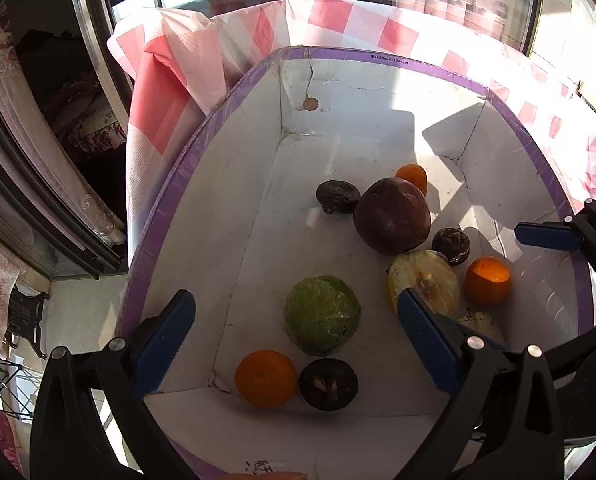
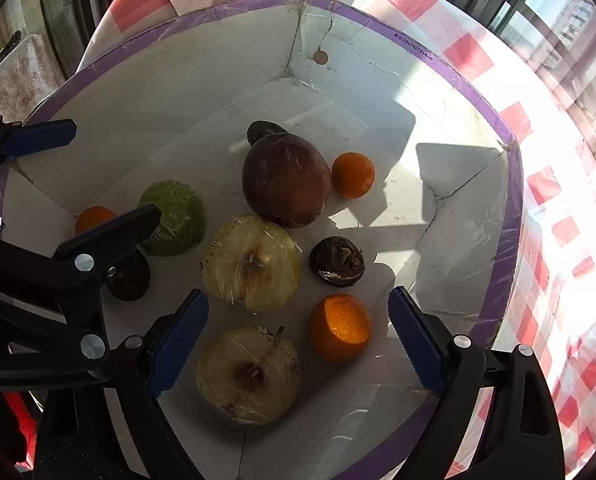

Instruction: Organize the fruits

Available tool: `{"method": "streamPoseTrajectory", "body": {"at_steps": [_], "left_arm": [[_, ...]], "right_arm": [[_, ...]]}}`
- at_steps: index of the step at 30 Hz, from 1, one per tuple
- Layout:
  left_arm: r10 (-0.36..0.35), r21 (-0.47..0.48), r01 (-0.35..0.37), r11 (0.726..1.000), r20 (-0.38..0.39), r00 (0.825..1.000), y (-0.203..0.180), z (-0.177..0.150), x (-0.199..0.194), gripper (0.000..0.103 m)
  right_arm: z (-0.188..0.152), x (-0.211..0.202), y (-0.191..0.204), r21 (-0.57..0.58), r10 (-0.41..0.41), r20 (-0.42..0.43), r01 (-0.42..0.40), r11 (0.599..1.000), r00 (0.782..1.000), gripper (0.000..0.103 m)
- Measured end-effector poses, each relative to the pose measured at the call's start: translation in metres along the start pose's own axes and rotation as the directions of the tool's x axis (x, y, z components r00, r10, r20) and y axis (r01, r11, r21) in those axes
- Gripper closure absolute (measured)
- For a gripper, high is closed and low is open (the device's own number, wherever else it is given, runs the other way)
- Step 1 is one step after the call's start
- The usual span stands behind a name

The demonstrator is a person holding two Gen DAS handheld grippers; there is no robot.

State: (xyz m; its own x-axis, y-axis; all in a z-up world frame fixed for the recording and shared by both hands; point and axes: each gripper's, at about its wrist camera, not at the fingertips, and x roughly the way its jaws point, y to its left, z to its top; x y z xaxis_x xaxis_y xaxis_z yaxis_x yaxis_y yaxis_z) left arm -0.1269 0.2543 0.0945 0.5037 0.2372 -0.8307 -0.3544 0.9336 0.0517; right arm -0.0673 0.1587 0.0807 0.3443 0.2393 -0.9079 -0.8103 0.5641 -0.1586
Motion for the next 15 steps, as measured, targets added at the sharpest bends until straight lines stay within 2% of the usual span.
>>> {"method": "streamPoseTrajectory", "body": {"at_steps": [15], "left_arm": [[0.009, 0.002, -0.009, 1.0, -0.018, 1.0, -0.0001, 0.0021, 0.0032, 0.002]], "right_arm": [[-0.0004, -0.0011, 0.0009, 0.004, 0.001, 0.002, -0.001, 1.0, 1.0, 0.015]]}}
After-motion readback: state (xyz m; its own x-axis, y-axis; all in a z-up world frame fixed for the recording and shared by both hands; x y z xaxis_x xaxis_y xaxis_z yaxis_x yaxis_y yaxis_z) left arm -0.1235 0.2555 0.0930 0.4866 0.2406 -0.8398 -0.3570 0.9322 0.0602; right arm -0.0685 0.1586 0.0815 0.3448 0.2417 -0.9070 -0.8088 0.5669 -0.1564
